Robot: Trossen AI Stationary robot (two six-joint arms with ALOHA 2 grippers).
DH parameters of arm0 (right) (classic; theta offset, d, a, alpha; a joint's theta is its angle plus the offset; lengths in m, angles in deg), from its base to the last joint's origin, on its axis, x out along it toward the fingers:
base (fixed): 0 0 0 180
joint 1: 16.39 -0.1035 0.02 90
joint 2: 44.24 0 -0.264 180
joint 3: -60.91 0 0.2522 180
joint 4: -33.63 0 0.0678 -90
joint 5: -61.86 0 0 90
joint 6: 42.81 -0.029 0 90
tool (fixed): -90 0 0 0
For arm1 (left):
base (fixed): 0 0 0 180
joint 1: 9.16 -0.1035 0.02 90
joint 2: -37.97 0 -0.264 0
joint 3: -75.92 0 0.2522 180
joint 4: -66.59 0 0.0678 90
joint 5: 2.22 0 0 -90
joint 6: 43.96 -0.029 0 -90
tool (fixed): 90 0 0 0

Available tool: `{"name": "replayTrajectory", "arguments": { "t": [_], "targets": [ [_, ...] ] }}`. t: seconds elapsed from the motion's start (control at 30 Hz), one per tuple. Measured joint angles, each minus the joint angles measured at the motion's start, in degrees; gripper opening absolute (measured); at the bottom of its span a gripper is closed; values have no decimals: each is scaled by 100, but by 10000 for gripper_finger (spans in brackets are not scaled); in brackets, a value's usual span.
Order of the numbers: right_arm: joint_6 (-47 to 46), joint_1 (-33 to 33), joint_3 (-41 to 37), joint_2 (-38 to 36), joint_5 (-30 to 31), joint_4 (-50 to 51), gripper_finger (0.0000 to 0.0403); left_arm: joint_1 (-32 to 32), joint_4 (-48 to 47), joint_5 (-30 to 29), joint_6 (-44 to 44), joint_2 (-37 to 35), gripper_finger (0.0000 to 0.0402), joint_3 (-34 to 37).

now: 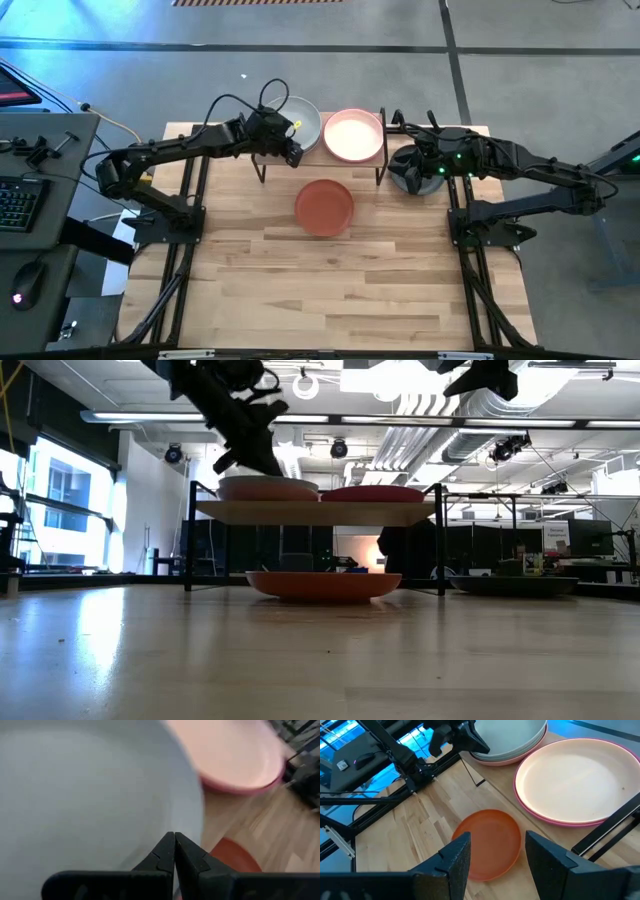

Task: Place and stack plates onto a shelf
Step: Stack the white plate on top of the light blue plate, then stack the brown plate on the light orange plate

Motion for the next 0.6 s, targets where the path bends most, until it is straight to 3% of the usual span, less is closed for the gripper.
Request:
{"name": "replayTrajectory", "arguments": {
  "t": [0.23,0.4,0.5,0.6],
  "targets": [
    [88,-1,0,-2,65,2,168,-59,27,-22,-481,-325,0,-550],
    [226,0,0,-13,130,2,168,209,213,-10,-914,-1018,0,-661],
    [238,0,0,-13,96,114,168,551,347,-262,-1097,-1496,0,-540],
    [260,0,0,-13,92,406,168,937,938,-659,-1137,-2049,0,35]
  ]
}}
